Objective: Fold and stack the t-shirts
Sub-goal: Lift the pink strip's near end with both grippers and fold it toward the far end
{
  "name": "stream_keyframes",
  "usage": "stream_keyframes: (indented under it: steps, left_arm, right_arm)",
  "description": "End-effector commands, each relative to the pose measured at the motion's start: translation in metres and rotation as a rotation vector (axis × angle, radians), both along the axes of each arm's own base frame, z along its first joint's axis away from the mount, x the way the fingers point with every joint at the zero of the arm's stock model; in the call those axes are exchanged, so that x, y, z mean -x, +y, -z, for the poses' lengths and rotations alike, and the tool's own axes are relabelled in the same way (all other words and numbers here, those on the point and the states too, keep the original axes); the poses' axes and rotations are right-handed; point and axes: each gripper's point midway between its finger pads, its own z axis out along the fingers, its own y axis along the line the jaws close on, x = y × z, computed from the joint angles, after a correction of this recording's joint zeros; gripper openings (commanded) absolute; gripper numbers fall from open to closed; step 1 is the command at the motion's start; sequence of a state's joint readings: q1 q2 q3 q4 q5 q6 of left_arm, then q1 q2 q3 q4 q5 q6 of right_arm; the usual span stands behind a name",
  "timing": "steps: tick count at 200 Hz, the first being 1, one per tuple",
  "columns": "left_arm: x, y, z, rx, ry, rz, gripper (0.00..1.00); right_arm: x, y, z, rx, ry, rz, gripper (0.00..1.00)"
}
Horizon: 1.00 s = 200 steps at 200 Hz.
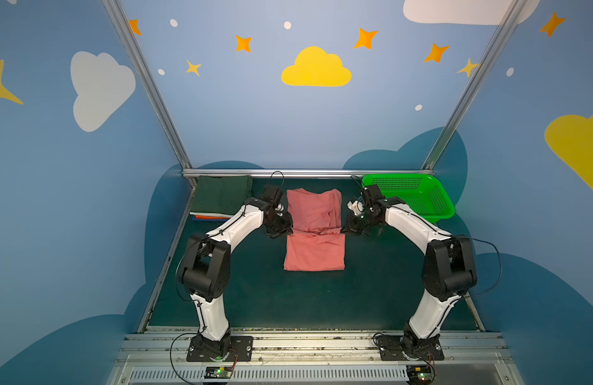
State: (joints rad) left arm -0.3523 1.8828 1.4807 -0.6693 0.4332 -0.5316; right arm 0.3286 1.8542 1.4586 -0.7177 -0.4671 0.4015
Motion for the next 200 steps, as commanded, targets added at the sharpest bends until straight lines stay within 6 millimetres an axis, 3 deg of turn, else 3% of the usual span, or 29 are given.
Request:
stream_keyframes:
  steps: [1, 30, 65, 119, 153, 200]
  left_arm:
    - [-0.015, 0.004, -0.002, 0.015, -0.005, 0.024, 0.05]
    - [-0.040, 0.000, 0.003, 0.040, -0.010, 0.038, 0.05]
    - [-0.053, -0.004, 0.021, 0.040, 0.029, 0.058, 0.05]
    - [-0.070, 0.012, 0.049, 0.033, 0.080, -0.013, 0.06]
    - [-0.078, 0.005, 0.055, 0.085, 0.096, -0.027, 0.21]
    - [-0.083, -0.009, 0.044, 0.188, 0.097, -0.033, 0.39]
  right_arm:
    - [-0.013, 0.005, -0.001, -0.037, 0.004, -0.035, 0.00]
    - [-0.029, 0.006, 0.006, -0.038, 0.013, -0.028, 0.00]
    - [-0.042, 0.004, 0.019, -0.039, 0.037, -0.015, 0.00]
    - [-0.058, -0.001, 0.048, -0.044, 0.095, 0.013, 0.00]
    - [-0.063, -0.007, 0.058, -0.049, 0.121, 0.045, 0.17]
    - [-0.066, 0.004, 0.042, -0.139, 0.106, 0.061, 0.34]
